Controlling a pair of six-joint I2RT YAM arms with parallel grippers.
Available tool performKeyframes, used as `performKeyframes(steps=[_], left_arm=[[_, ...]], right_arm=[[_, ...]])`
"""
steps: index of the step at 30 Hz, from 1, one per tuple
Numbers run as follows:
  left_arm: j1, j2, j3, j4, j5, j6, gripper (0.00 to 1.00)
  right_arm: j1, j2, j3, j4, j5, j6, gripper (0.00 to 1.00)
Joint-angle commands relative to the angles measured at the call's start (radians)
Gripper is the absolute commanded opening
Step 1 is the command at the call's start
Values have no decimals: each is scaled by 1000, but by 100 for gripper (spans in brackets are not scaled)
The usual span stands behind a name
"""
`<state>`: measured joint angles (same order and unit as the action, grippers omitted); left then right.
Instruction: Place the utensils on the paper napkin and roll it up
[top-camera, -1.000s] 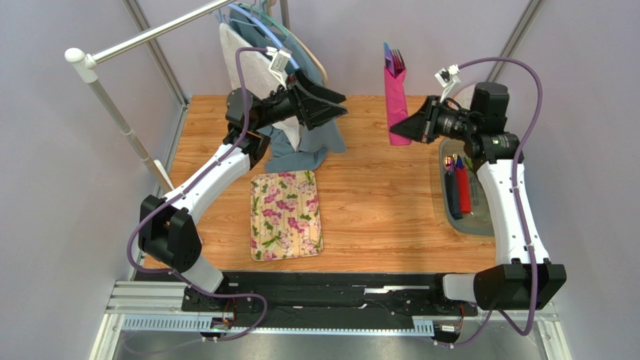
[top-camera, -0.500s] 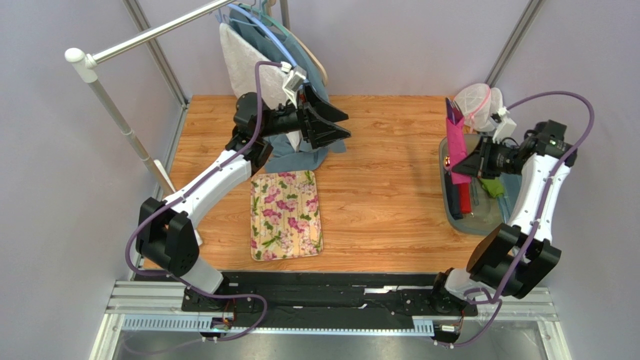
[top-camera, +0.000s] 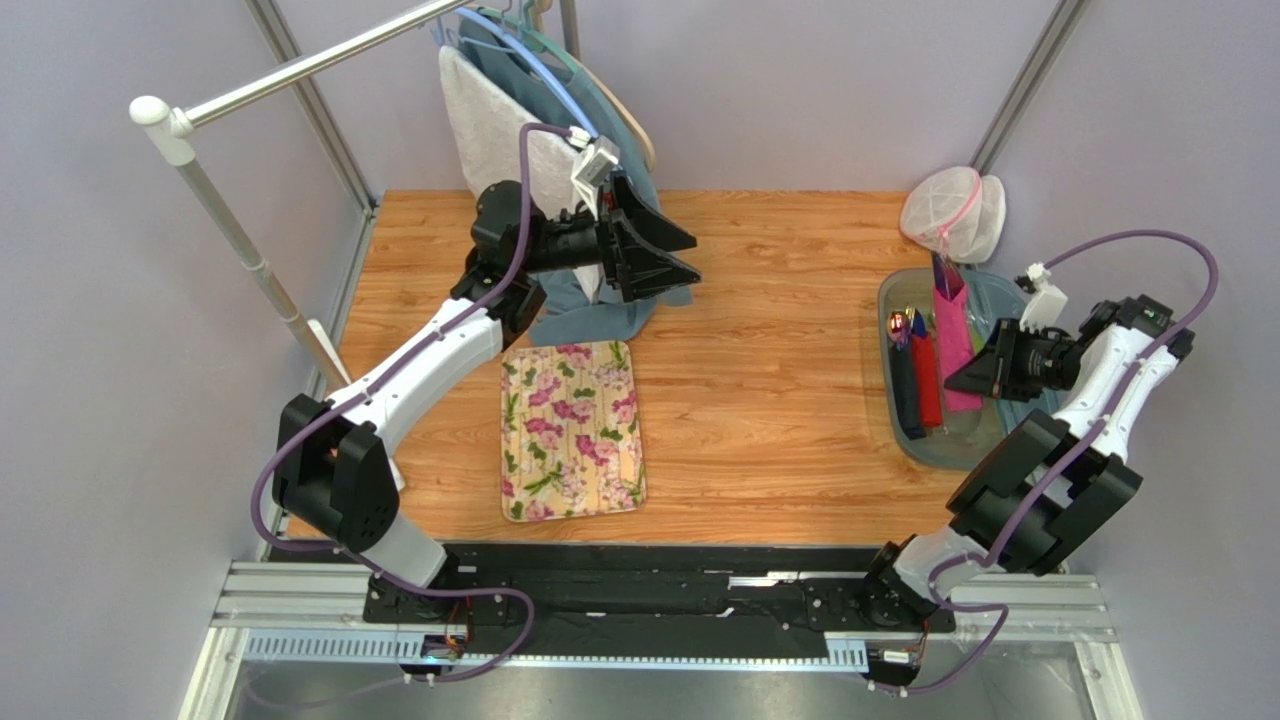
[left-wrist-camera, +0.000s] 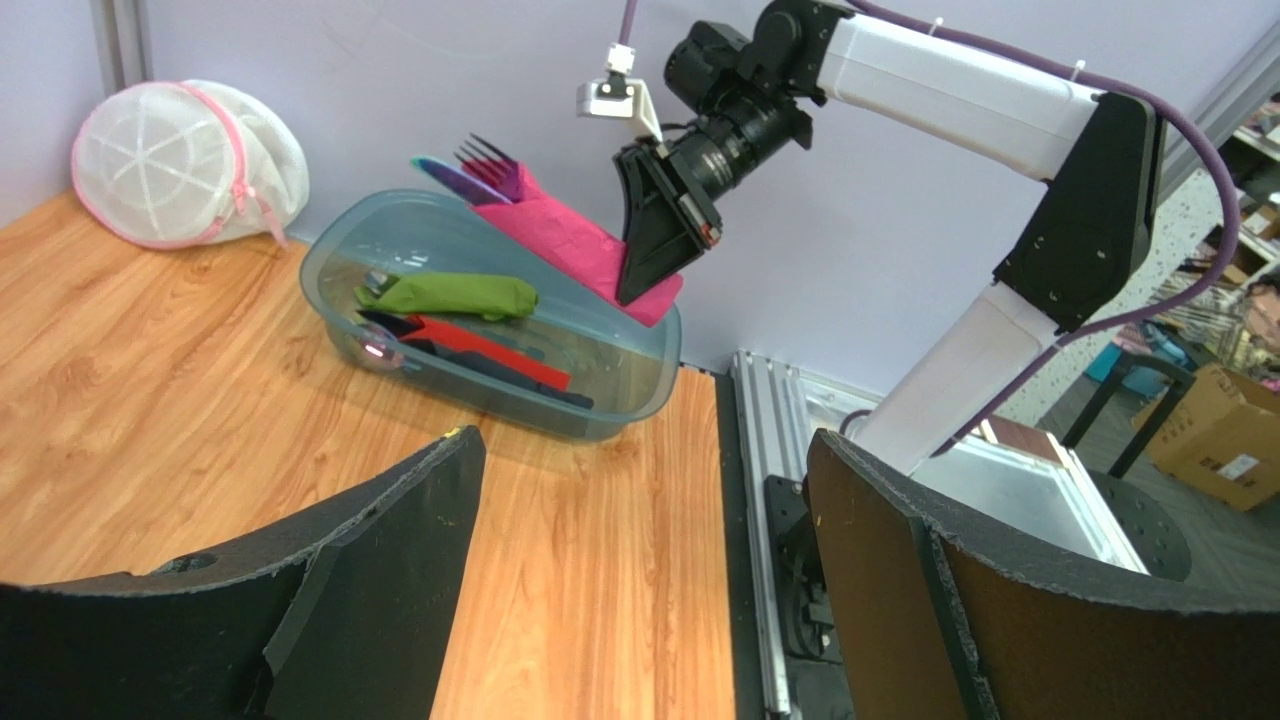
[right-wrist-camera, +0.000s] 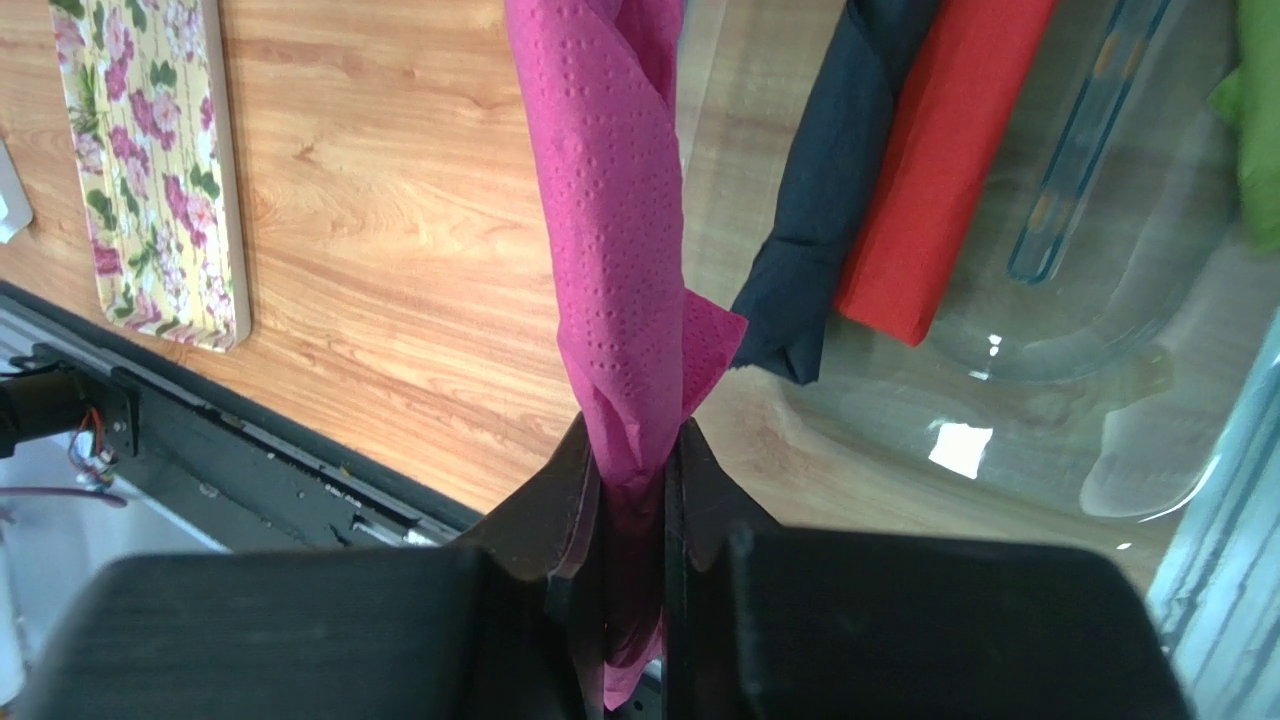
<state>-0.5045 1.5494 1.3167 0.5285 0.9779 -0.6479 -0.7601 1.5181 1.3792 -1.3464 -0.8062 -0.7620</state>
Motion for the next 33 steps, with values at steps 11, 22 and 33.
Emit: performKeyframes(steps=[11,22,33], left_arm=[[-3,14,35,-36,15,30,86],[-2,54,114,-186,47,99,86],[4,110,200,-272,77,136,86]], right_arm=[[-81,71,-60,7,113,41,0],[-81,129,-141,280,237,182,0],[-74,260,-91,336,184,201,0]])
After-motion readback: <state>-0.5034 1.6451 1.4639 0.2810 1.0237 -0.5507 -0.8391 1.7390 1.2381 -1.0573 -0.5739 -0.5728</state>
